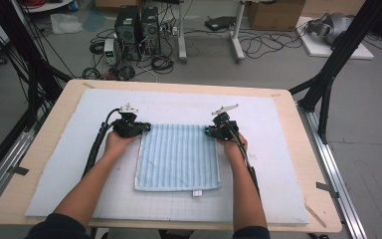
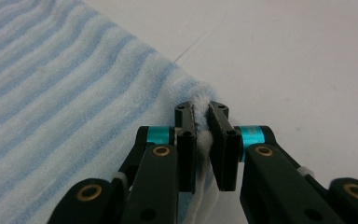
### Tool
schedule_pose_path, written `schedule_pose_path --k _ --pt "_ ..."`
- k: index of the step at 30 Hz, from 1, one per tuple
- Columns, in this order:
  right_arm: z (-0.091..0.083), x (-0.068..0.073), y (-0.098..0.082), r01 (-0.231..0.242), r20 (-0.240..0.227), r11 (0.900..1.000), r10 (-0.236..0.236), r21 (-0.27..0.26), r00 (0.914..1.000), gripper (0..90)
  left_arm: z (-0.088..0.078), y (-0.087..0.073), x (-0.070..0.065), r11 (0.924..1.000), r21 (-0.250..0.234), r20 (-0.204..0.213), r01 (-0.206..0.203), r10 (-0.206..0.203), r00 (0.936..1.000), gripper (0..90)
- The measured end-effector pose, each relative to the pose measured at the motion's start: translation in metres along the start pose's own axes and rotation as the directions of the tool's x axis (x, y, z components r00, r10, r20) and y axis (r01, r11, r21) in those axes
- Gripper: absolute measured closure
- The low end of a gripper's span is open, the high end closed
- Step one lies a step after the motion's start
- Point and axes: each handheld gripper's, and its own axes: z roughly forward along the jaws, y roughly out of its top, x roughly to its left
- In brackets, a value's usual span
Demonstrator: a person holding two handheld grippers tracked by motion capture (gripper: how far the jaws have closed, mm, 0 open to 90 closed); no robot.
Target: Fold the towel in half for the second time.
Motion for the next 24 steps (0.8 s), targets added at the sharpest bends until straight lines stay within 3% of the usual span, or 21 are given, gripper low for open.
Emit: schedule_pose_path --k 3,5,6,8,11,17,24 --pt "-0.003 -0.002 0.003 0.001 0.028 0.999 0.000 -0.042 0.9996 82.7 -0.006 0.005 0.004 0.9968 -0.077 0.010 0.022 -0.021 0.9997 84.5" --pt "-0.005 -0.003 0.008 0.000 0.055 0.998 0.004 -0.070 0.9985 82.7 -0.011 0.011 0.006 0.9886 -0.150 0.015 0.011 -0.009 0.9998 84.5" --pt "-0.006 -0.004 0.010 -0.008 0.065 0.996 0.014 -0.088 0.9978 82.7 -0.013 0.014 0.007 0.9868 -0.162 0.015 0.005 -0.002 0.9999 84.5" --pt "-0.010 -0.006 0.016 -0.032 0.077 0.989 0.044 -0.146 0.9961 82.7 -0.016 0.021 0.011 0.9812 -0.193 0.023 0.006 -0.002 0.9997 84.5" --pt "-0.012 -0.008 0.023 -0.076 0.077 0.976 0.094 -0.206 0.9926 82.7 -0.021 0.024 0.015 0.9669 -0.253 0.051 0.035 -0.023 0.9984 84.4" --pt "-0.016 -0.006 0.024 -0.082 0.063 0.973 0.098 -0.214 0.9932 82.6 -0.030 0.025 0.015 0.9655 -0.255 0.099 0.052 -0.028 0.9947 84.2" --pt "-0.031 -0.001 0.022 -0.056 0.043 0.966 0.069 -0.254 0.9967 82.4 -0.044 0.022 0.005 0.9567 -0.284 0.128 0.062 -0.026 0.9915 84.2"
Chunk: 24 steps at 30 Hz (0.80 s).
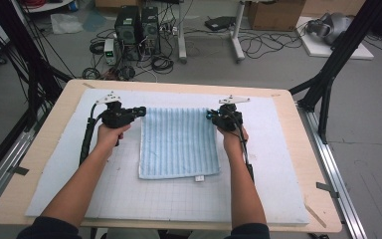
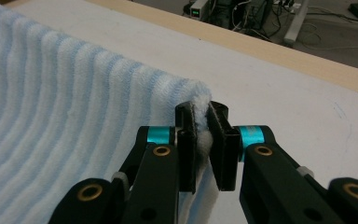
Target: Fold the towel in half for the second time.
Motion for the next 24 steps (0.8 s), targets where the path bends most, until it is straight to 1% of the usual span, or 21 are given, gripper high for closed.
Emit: schedule_pose_path --k 3,7,8,9,10,12,16,17,19,21,24 --pt "-0.007 0.001 0.000 -0.007 -0.012 1.000 0.007 -0.014 0.9999 82.2 -0.005 0.001 -0.004 0.9998 0.016 0.014 -0.013 0.012 0.9998 84.2" --pt "-0.015 0.003 -0.004 -0.012 -0.035 1.000 0.012 -0.026 0.9993 82.1 -0.012 0.006 -0.013 0.9994 0.019 0.030 -0.029 0.029 0.9991 84.1" --pt "-0.018 0.003 -0.005 -0.011 -0.039 0.999 0.009 -0.036 0.9992 82.0 -0.013 0.007 -0.016 0.9992 0.012 0.032 -0.039 0.038 0.9987 84.1" --pt "-0.020 0.003 -0.006 -0.017 -0.046 0.999 0.015 -0.046 0.9988 82.0 -0.016 0.006 -0.020 0.9985 -0.008 0.033 -0.054 0.054 0.9980 84.1" --pt "-0.024 0.004 -0.008 -0.023 -0.051 0.999 0.021 -0.048 0.9985 82.0 -0.017 0.006 -0.023 0.9982 -0.015 0.034 -0.058 0.058 0.9977 84.1" --pt "-0.028 0.004 -0.009 -0.023 -0.060 0.998 0.019 -0.056 0.9980 82.0 -0.020 0.005 -0.026 0.9975 -0.008 0.039 -0.070 0.070 0.9968 84.1" --pt "-0.039 0.006 -0.011 -0.021 -0.098 0.996 0.012 -0.088 0.9952 81.5 -0.029 0.004 -0.032 0.9975 -0.029 0.050 -0.064 0.065 0.9966 84.1" --pt "-0.041 0.006 -0.011 -0.026 -0.115 0.995 0.015 -0.093 0.9933 81.4 -0.032 0.004 -0.034 0.9975 -0.029 0.057 -0.065 0.066 0.9962 84.1" --pt "-0.046 0.008 -0.011 -0.021 -0.131 0.994 0.007 -0.107 0.9913 81.4 -0.037 0.002 -0.039 0.9964 -0.037 0.062 -0.076 0.078 0.9950 84.1" --pt "-0.051 0.009 -0.013 -0.029 -0.144 0.992 0.011 -0.120 0.9895 81.4 -0.043 0.000 -0.043 0.9956 -0.041 0.071 -0.084 0.087 0.9937 84.1" --pt "-0.057 0.011 -0.017 -0.005 -0.162 0.992 -0.015 -0.126 0.9867 81.2 -0.050 -0.007 -0.050 0.9945 -0.038 0.085 -0.098 0.100 0.9913 84.1"
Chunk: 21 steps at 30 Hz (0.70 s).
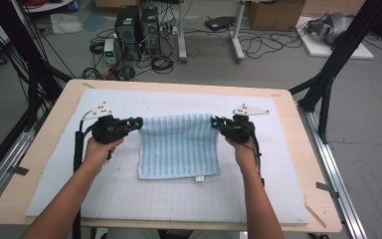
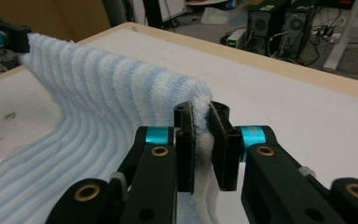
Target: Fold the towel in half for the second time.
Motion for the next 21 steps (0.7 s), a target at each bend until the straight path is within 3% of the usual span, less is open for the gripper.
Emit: schedule_pose_path --k 6,10,21 --pt "-0.011 0.007 -0.017 0.000 -0.053 1.000 0.001 0.030 0.9986 80.4 -0.008 -0.020 -0.014 1.0000 0.003 0.019 -0.006 0.006 0.9998 83.9" --pt "-0.018 0.012 -0.029 0.013 -0.062 1.000 -0.012 0.020 0.9980 80.4 -0.013 -0.033 -0.022 0.9998 0.020 0.036 -0.008 0.007 0.9993 83.9" --pt "-0.032 0.027 -0.057 0.043 -0.089 0.998 -0.037 0.056 0.9954 80.3 -0.021 -0.050 -0.037 0.9985 0.052 0.082 -0.017 0.013 0.9966 83.9"
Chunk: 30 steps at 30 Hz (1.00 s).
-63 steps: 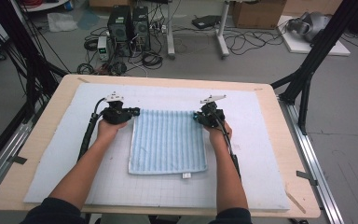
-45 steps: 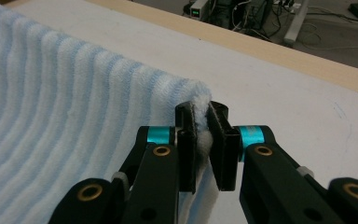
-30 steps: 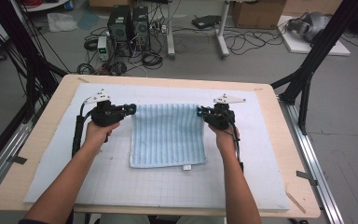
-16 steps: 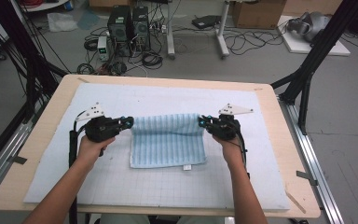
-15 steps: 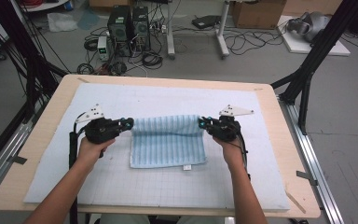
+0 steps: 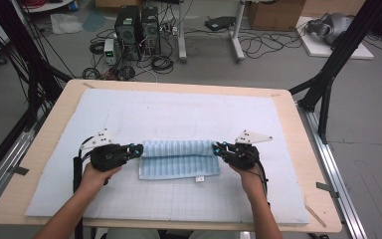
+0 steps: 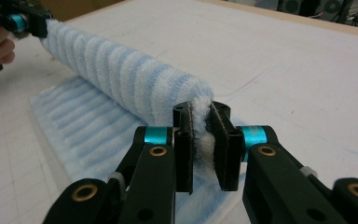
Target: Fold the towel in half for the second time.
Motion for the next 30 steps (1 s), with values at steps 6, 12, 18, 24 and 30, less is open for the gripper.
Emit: schedule_pose_path --k 6,12,18,24,30 --pt "-0.007 0.006 -0.012 0.001 -0.012 1.000 -0.001 0.003 0.9999 80.3 -0.001 -0.009 -0.010 0.9995 0.026 0.020 -0.019 0.018 0.9996 83.8" --pt "-0.010 0.010 -0.019 0.037 -0.019 0.999 -0.036 0.031 0.9992 79.5 -0.006 -0.017 -0.014 0.9985 0.054 0.034 -0.014 0.012 0.9994 83.3" --pt "-0.015 0.012 -0.025 0.046 -0.022 0.998 -0.045 0.051 0.9987 77.8 -0.007 -0.028 -0.019 0.9942 0.107 0.064 -0.013 0.006 0.9980 82.9" --pt "-0.021 0.014 -0.030 0.051 -0.050 0.996 -0.048 0.076 0.9976 64.7 -0.009 -0.028 -0.018 0.9955 0.093 0.056 0.017 -0.022 0.9982 68.3" --pt "-0.042 0.008 -0.022 -0.021 -0.067 0.999 0.019 -0.028 0.9976 51.0 -0.018 -0.015 -0.014 0.9993 -0.015 0.009 0.035 -0.035 0.9993 56.9"
